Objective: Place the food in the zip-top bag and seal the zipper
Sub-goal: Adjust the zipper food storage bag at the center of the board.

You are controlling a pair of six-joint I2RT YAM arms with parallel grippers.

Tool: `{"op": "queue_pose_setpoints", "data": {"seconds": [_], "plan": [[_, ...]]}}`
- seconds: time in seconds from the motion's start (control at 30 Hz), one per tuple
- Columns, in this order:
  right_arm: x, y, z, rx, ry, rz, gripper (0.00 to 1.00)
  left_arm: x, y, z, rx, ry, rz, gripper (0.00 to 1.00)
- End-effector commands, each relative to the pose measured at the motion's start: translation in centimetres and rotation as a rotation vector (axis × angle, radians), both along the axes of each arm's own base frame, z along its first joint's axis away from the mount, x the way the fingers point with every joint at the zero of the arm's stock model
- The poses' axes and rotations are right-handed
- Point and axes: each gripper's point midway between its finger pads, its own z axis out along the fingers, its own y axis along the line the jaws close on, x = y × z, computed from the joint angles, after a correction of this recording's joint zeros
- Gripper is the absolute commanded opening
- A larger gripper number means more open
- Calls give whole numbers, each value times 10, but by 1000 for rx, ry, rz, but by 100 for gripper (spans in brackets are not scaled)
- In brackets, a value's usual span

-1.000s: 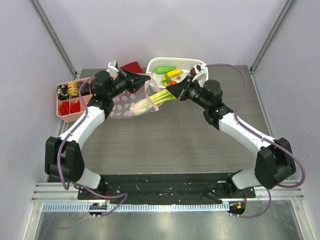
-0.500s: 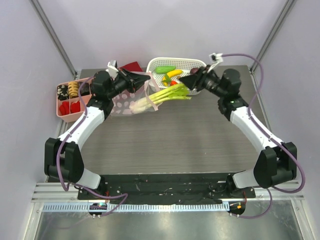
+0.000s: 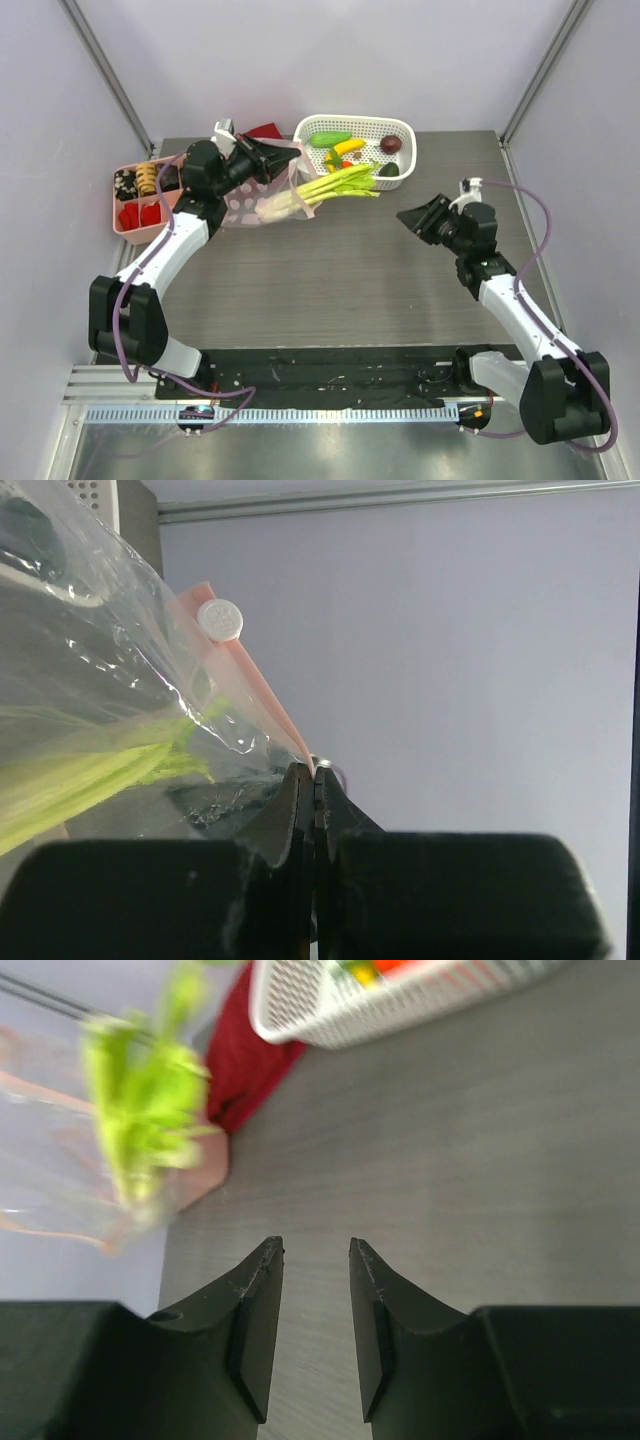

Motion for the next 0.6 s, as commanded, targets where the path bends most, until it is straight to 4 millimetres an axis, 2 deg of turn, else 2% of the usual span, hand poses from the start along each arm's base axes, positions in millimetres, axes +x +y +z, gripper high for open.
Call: {"op": "queue_pose_setpoints", "data": {"seconds": [0.0,0.03,0.07,0.1,0.13,0.17,0.23,0.3,0.37,0.4,0.47,0.5,0.57], "plan": [[-3,10,-63,66,158,2,38,-12,1,59,-52,-160,-14,0],[1,16,-69,109,178,15,38,-12,0,59,-56,-161,-16,0],[10,25,-56,146,106,49,37,-12,-1,60,-58,-167,-17,0],[13,35,-75,180,163,86,36,-13,-3,61,-62,-169,-23,0],[17,43,-76,210,163,106,36,-15,-3,63,-70,-175,-27,0],[25,51,-62,253,103,134,36,-16,-5,62,-71,-176,-35,0],[42,60,-63,261,89,151,37,-19,-7,65,-74,-188,-49,0],[50,72,-55,238,39,180,39,-23,-8,66,-79,-195,-62,0],[69,78,-51,251,38,186,40,-26,-10,67,-84,-203,-73,0],[81,83,-37,273,19,188,41,-30,-10,69,-86,-207,-81,0],[96,88,-42,276,32,178,41,-36,-14,69,-95,-213,-99,0],[104,97,-32,279,4,191,42,-41,-15,72,-101,-220,-109,0],[115,106,-29,288,-9,202,44,-47,-21,73,-104,-225,-128,0]]}}
